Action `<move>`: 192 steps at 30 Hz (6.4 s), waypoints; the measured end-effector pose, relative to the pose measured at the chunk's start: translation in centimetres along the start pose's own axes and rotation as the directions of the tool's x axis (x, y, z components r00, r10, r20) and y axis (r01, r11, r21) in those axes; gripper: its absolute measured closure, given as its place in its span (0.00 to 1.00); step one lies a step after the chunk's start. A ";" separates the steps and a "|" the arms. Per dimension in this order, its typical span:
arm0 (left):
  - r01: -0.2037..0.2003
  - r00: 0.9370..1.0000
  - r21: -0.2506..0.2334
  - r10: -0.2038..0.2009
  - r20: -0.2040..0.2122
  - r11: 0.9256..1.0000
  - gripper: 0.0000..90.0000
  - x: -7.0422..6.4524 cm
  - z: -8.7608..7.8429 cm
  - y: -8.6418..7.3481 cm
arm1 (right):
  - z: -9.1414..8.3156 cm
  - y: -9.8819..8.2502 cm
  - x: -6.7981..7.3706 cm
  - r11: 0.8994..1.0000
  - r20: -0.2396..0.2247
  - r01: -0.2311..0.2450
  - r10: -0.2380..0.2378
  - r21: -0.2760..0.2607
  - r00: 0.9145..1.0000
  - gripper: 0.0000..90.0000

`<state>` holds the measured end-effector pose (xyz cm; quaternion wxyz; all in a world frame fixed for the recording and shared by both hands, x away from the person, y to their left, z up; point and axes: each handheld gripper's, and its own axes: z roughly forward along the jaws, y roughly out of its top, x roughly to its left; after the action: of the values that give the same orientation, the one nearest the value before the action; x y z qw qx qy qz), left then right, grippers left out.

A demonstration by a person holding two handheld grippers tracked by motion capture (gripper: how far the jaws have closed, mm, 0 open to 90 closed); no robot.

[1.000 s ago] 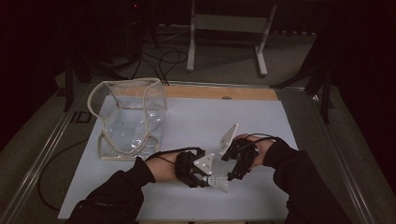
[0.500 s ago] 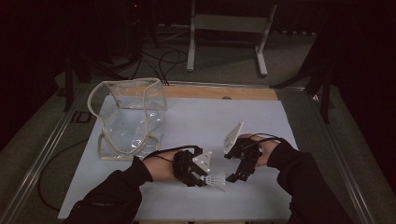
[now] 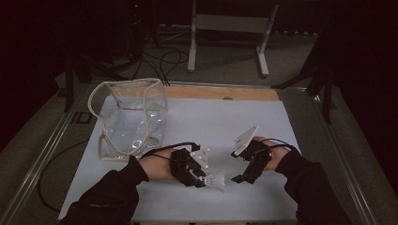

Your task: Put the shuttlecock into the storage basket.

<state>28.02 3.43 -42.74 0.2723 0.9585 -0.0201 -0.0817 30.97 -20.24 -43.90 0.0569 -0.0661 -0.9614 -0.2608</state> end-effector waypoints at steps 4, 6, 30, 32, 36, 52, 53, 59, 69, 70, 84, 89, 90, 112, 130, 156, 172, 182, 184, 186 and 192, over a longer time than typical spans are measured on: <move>0.005 1.000 0.002 -0.005 -0.003 1.000 0.74 -0.1 -0.5 0.0 | -0.1 -0.6 0.2 0.999 0.020 0.006 -0.005 -0.043 1.000 0.11; 0.014 1.000 0.001 -0.014 -0.001 1.000 0.74 -0.1 -0.9 -0.1 | 0.0 -1.2 0.3 0.999 0.027 -0.008 0.010 -0.050 1.000 0.11; 0.069 0.997 -0.037 -0.070 -0.015 0.997 0.74 -0.6 -5.4 -0.5 | 2.1 -5.3 2.2 0.970 0.114 -0.075 0.104 -0.233 0.988 0.12; 0.070 0.997 -0.039 -0.071 -0.017 0.997 0.74 -0.7 -5.8 -0.5 | 2.3 -5.7 2.3 0.964 0.118 -0.078 0.111 -0.253 0.987 0.12; 0.072 0.997 -0.042 -0.073 -0.026 0.997 0.74 -0.8 -6.5 -0.6 | 2.4 -6.2 2.5 0.959 0.116 -0.092 0.127 -0.267 0.985 0.12; 0.068 0.995 -0.034 -0.070 -0.066 0.997 0.74 -1.1 -9.8 -1.0 | 2.8 -8.2 3.0 0.936 0.127 -0.130 0.179 -0.327 0.976 0.12; 0.075 0.995 -0.036 -0.078 -0.069 0.996 0.74 -1.1 -10.0 -1.1 | 2.8 -8.3 3.1 0.935 0.128 -0.132 0.182 -0.329 0.975 0.12; 0.079 0.993 -0.051 -0.083 -0.080 0.996 0.74 -1.1 -11.8 -1.5 | 3.0 -9.0 3.4 0.927 0.129 -0.147 0.202 -0.344 0.971 0.13; 0.096 0.988 -0.074 -0.104 -0.114 0.993 0.74 -1.2 -14.4 -2.1 | 3.2 -9.7 3.7 0.923 0.126 -0.156 0.212 -0.352 0.969 0.14; 0.097 0.987 -0.073 -0.105 -0.118 0.993 0.74 -1.2 -14.6 -2.2 | 3.3 -9.7 3.7 0.922 0.127 -0.155 0.211 -0.355 0.969 0.14; 0.119 0.979 -0.097 -0.133 -0.153 0.988 0.74 -0.6 -16.8 -4.0 | 3.3 -9.8 3.9 0.918 0.120 -0.148 0.204 -0.367 0.972 0.14; 0.126 0.973 -0.108 -0.144 -0.179 0.986 0.74 -0.6 -17.9 -4.5 | 3.3 -9.9 3.9 0.918 0.115 -0.147 0.202 -0.369 0.973 0.14; 0.124 0.972 -0.108 -0.143 -0.188 0.986 0.74 -0.6 -18.1 -4.7 | 3.3 -9.9 3.9 0.917 0.111 -0.148 0.202 -0.371 0.973 0.14; 0.170 0.946 -0.130 -0.199 -0.255 0.977 0.74 0.1 -21.4 -7.9 | 3.2 -9.9 3.9 0.914 0.104 -0.151 0.204 -0.377 0.974 0.14; 0.258 0.913 -0.138 -0.288 -0.289 0.956 0.74 1.8 -22.3 -11.7 | 3.1 -9.9 3.9 0.913 0.094 -0.154 0.203 -0.377 0.975 0.14; 0.305 0.912 -0.092 -0.318 -0.259 0.948 0.74 3.2 -20.1 -14.8 | 3.2 -10.0 3.9 0.915 0.087 -0.159 0.205 -0.371 0.975 0.14; 0.354 0.906 -0.043 -0.354 -0.233 0.934 0.74 3.6 -19.0 -14.7 | 3.3 -10.0 3.9 0.915 0.077 -0.166 0.208 -0.367 0.975 0.14; 0.366 0.897 -0.058 -0.369 -0.243 0.929 0.47 3.6 -18.8 -14.4 | 3.3 -10.0 3.9 0.916 0.077 -0.165 0.206 -0.365 0.975 0.14; 0.366 0.900 -0.055 -0.368 -0.234 0.929 0.44 3.6 -18.7 -14.4 | 3.3 -10.0 3.9 0.917 0.077 -0.164 0.205 -0.364 0.976 0.14; 0.368 0.899 -0.050 -0.369 -0.237 0.929 0.41 3.6 -18.6 -14.3 | 3.3 -10.0 3.9 0.916 0.076 -0.167 0.207 -0.364 0.975 0.14; 0.365 0.902 -0.050 -0.367 -0.228 0.930 0.31 3.4 -18.4 -14.0 | 3.2 -10.0 3.9 0.915 0.079 -0.164 0.207 -0.369 0.975 0.14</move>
<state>34.42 24.59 -35.12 0.2556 0.9472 0.1926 -0.0181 25.29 -26.80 -51.07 0.0121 -0.1817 -0.8883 -0.4216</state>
